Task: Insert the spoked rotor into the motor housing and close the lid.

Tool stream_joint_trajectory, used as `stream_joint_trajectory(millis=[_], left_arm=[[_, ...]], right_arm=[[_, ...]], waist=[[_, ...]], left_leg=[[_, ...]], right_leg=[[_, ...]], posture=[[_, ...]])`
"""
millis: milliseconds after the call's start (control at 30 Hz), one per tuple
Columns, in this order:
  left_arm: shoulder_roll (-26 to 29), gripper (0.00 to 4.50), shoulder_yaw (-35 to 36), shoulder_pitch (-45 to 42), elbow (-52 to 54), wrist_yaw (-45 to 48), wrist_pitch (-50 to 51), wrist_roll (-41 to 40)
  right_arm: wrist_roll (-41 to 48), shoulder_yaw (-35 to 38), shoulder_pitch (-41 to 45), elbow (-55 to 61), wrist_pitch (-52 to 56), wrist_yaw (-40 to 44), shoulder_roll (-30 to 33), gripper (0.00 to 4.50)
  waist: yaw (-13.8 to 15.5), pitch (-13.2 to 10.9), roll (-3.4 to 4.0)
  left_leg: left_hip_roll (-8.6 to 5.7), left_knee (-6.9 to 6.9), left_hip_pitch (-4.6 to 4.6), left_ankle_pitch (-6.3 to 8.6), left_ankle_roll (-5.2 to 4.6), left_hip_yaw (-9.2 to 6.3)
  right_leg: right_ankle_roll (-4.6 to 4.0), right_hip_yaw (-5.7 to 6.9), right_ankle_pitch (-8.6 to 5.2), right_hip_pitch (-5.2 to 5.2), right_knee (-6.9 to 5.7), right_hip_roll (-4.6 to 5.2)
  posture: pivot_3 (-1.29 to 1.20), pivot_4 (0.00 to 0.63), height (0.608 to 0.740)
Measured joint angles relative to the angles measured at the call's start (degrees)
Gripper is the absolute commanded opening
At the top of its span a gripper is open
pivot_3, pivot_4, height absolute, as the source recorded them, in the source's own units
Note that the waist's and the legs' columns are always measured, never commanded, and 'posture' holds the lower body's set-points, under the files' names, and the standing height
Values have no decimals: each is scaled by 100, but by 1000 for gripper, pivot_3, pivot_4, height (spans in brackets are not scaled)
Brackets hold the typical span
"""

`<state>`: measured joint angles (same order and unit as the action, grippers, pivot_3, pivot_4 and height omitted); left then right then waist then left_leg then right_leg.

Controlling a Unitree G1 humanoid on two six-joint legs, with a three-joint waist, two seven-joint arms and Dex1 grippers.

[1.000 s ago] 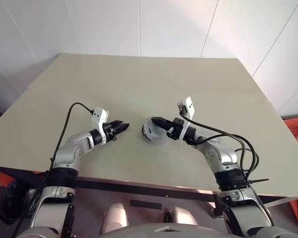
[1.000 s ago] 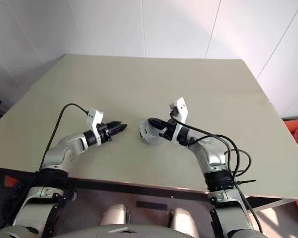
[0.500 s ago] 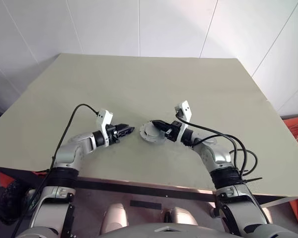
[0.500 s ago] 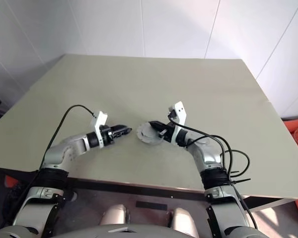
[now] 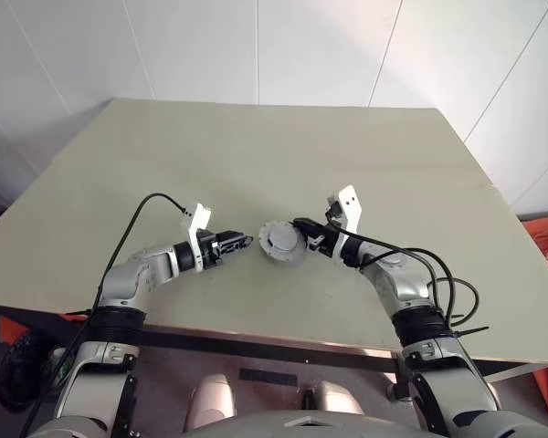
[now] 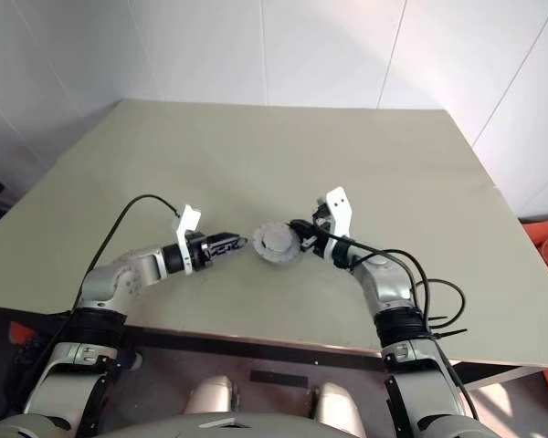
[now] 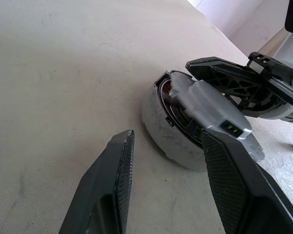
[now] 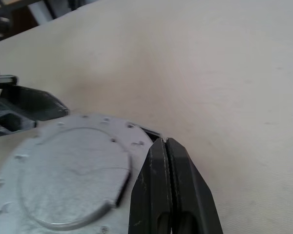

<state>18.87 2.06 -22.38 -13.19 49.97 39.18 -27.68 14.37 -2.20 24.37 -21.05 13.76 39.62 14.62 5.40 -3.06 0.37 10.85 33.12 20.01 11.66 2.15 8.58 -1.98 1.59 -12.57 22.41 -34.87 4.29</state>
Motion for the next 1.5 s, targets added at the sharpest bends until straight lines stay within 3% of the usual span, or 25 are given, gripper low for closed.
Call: stream_joint_trajectory(millis=[433, 567, 667, 767, 1033, 1333, 1467, 1500], left_arm=[[-57, 2299, -2, -50, -211, -165, -196, 107], [-71, 2299, 3, -155, -413, -269, -336, 191], [-70, 2299, 8, -226, -482, -299, -463, 249], [-71, 2299, 12, -246, -562, -327, -543, 295], [-76, 2299, 9, -274, -682, -335, -644, 389], [-76, 2299, 4, -330, -695, -329, -646, 404], [-76, 2299, 4, -329, -695, -328, -647, 414], [-75, 2299, 4, -328, -694, -328, -648, 414]], right_arm=[[21, 214, 11, 820, -868, 152, 142, 18], [-74, 213, -22, 563, -1252, 279, 235, 18], [-504, 37, -66, -88, -2113, 525, 570, 18], [-812, -76, -86, -558, -2906, 618, 712, 552], [-589, -101, -329, -411, -3346, 1113, 644, 3308], [391, -218, -348, 898, -1570, 1781, 558, 3308], [345, -468, -326, 1196, -1260, 1808, 486, 3308], [279, -545, -311, 1146, -1244, 1784, 440, 3121]], waist=[[-10, -1, 0], [-2, -1, -1], [-3, -1, -1], [-15, -2, -2], [-55, -3, -4], [-87, -4, -5], [-91, -3, -5], [-95, -3, -5]], left_leg=[[3, -8, 10, 1, -2, 3], [0, -8, 11, 1, -2, 3], [-1, -6, 16, 2, -4, 4], [2, -6, 17, 2, -4, 5], [1, -1, 18, 15, -41, 4], [3, -1, 15, 14, -47, 3], [4, -1, 14, 18, -38, 4], [4, -1, 14, 18, -37, 4]], right_leg=[[-1, -1, -1, 18, 1, -2], [-1, 0, -1, 17, 2, -1], [-1, 0, 0, 19, 5, 0], [-1, 1, 0, 22, 4, -2], [-2, 0, 0, 20, 4, -1], [-2, 1, 0, 18, 4, -2], [-2, 1, 0, 18, 4, -2], [-2, 1, 0, 18, 4, -1]], posture=[[0, 0, 740], [0, 0, 740], [0, 0, 740], [0, 0, 740], [0, 0, 740], [0, 0, 740], [0, 0, 740], [0, 0, 740]])
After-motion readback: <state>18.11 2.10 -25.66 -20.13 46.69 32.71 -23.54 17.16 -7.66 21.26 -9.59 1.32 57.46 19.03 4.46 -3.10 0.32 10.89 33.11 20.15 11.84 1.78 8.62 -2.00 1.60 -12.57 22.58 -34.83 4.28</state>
